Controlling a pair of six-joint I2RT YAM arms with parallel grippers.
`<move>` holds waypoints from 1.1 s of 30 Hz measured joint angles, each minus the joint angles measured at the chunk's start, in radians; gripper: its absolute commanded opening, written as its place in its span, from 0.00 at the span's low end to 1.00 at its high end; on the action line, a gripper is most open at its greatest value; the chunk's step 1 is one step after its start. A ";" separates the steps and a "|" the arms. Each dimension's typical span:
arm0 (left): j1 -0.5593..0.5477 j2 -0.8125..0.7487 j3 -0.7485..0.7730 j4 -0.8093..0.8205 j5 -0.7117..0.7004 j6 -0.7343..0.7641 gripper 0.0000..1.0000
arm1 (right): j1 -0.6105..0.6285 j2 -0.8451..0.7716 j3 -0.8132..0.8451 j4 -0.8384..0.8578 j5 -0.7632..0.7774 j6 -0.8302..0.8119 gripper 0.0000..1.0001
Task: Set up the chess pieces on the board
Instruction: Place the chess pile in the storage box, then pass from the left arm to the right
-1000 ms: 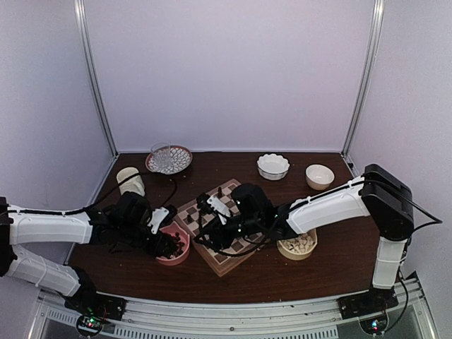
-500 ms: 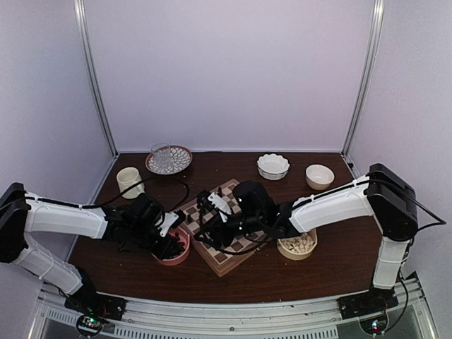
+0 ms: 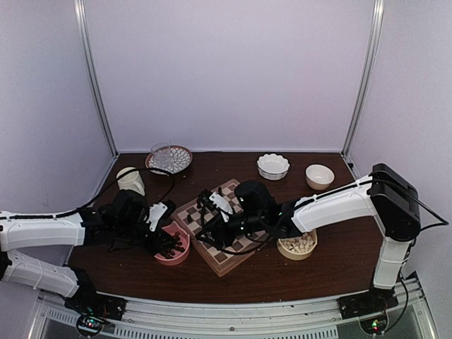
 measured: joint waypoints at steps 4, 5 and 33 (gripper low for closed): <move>0.000 -0.074 -0.027 0.006 0.001 0.004 0.14 | 0.000 0.000 0.000 0.000 0.000 0.001 0.50; 0.000 -0.089 -0.031 0.007 0.002 0.006 0.14 | 0.000 0.000 0.000 0.000 0.000 0.001 0.50; -0.049 -0.060 -0.073 0.157 0.237 0.063 0.13 | 0.014 -0.007 -0.033 0.121 -0.095 0.066 0.49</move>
